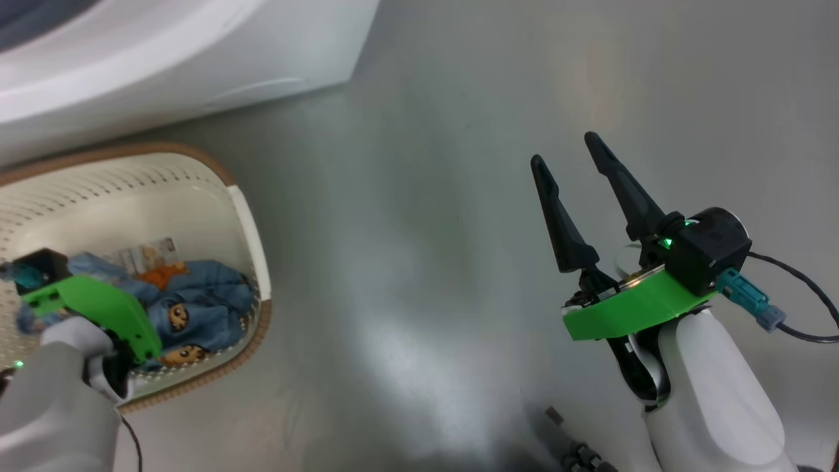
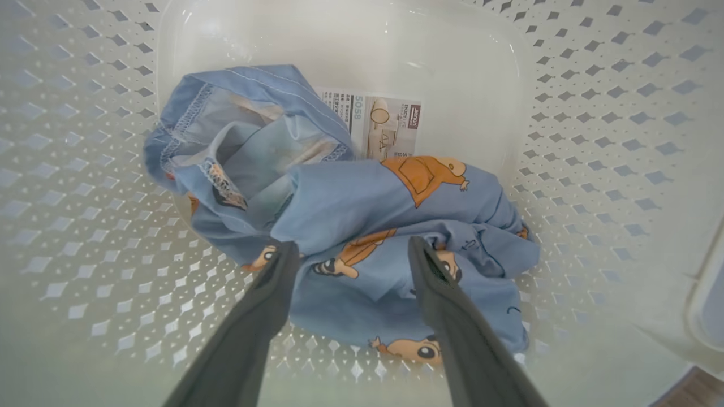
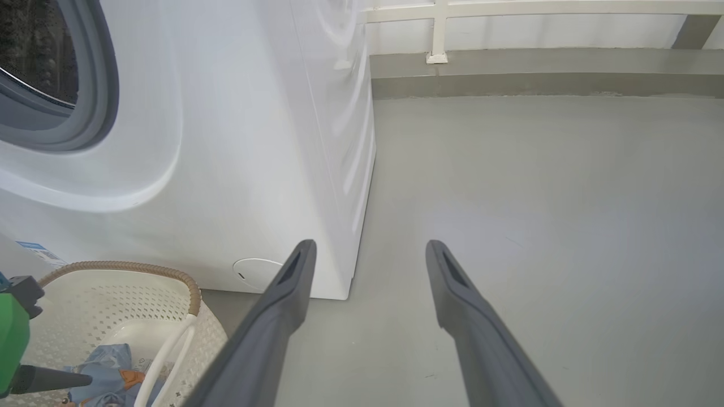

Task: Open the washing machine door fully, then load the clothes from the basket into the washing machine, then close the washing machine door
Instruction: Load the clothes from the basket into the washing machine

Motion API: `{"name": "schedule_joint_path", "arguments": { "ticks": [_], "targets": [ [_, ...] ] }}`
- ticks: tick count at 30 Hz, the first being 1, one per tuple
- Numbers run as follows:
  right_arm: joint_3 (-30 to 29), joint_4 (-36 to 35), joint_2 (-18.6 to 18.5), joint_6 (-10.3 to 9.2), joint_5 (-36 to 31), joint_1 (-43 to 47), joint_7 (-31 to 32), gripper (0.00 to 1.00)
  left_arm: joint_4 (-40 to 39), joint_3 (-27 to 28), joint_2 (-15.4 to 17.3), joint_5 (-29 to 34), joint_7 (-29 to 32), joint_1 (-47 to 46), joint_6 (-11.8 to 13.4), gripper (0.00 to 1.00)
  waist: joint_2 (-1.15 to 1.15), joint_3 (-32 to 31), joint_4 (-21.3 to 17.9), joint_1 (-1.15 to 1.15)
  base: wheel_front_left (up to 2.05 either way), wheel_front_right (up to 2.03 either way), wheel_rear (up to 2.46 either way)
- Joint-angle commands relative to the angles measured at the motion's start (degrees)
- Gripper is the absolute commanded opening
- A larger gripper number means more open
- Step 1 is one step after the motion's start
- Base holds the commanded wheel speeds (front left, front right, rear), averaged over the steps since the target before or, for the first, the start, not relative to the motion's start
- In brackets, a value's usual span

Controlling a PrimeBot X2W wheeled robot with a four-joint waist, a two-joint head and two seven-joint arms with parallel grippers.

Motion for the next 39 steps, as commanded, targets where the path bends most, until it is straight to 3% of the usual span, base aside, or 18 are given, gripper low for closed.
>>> {"name": "schedule_joint_path", "arguments": {
  "ticks": [1,29,30,33,39],
  "targets": [
    [1.12,-1.55,0.40,0.08,0.95,0.30,-0.27,1.00,0.61,1.46,2.61,-0.31,-0.78,-0.71,-0.14,1.00,0.00,3.60,-1.78,0.00,0.00,0.00,0.00],
    [-1.16,-5.37,0.41,0.08,1.38,-1.20,-0.27,1.00,8.60,0.99,5.50,-1.40,-3.41,-11.17,0.19,1.00,0.00,13.65,-4.79,0.00,0.00,0.00,0.00],
    [-1.33,-5.43,0.41,0.08,1.31,-1.16,-0.27,1.00,8.65,1.08,5.42,-1.54,-4.00,-11.38,0.18,0.83,0.00,13.73,-4.76,0.00,0.00,0.00,0.00],
    [-1.68,-5.35,0.41,0.08,1.02,-1.05,-0.27,1.00,8.78,0.87,5.13,-1.55,-5.94,-11.77,-0.21,0.00,0.00,13.66,-4.53,0.00,0.00,0.00,0.00],
    [-1.83,-5.26,0.41,0.08,1.00,-1.35,-0.27,1.00,9.40,0.70,4.78,-1.86,-8.58,-12.06,-0.64,0.00,0.00,12.68,-3.91,0.00,0.00,0.00,0.00]
  ]
}}
